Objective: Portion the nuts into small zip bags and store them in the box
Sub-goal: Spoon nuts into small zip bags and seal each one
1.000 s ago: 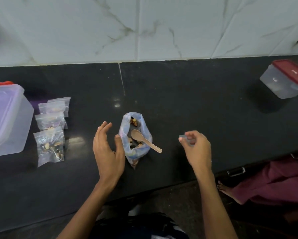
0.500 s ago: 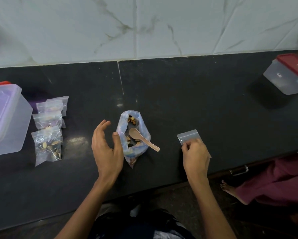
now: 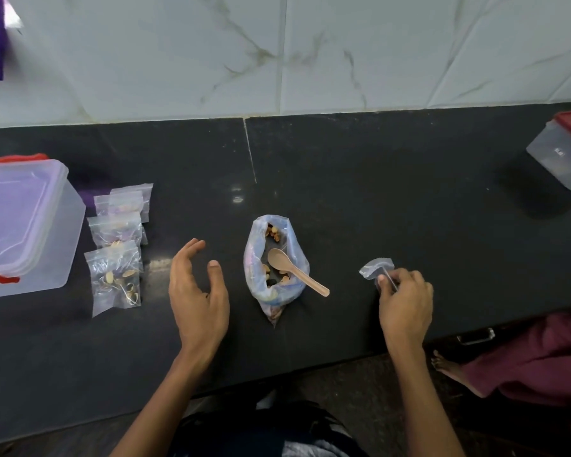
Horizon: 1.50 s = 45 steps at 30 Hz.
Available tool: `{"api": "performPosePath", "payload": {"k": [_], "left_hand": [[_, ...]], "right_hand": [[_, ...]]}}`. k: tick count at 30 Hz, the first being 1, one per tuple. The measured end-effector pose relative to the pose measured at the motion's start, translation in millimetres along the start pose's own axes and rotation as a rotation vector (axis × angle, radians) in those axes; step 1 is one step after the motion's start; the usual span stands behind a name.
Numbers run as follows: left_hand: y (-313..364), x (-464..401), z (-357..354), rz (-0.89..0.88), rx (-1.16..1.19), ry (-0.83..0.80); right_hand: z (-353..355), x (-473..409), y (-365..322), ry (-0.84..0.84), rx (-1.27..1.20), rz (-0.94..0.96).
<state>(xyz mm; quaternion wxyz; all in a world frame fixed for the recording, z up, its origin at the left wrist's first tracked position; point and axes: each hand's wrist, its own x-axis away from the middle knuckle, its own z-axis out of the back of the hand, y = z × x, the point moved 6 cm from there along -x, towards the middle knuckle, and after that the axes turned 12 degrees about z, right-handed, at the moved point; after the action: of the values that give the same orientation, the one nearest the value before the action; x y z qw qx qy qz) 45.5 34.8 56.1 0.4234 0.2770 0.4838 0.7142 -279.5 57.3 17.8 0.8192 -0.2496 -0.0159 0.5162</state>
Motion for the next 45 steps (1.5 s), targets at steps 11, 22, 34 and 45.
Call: {"api": "performPosePath", "payload": {"k": [11,22,34,45], "left_hand": [[23,-22,26,-0.009,0.115,-0.167],[9,-39,68,0.134,0.183,-0.356],[-9,-31,81,0.119,0.169,-0.369],[9,-26,68,0.141,0.163,-0.420]], "right_hand": [[71,27,-145,0.252,-0.717,0.256],[-18,95,-250,-0.009,-0.554,0.531],[-41,112,-269,-0.364,-0.981,-0.005],[-30,86,-254,-0.377,-0.818,0.058]]}}
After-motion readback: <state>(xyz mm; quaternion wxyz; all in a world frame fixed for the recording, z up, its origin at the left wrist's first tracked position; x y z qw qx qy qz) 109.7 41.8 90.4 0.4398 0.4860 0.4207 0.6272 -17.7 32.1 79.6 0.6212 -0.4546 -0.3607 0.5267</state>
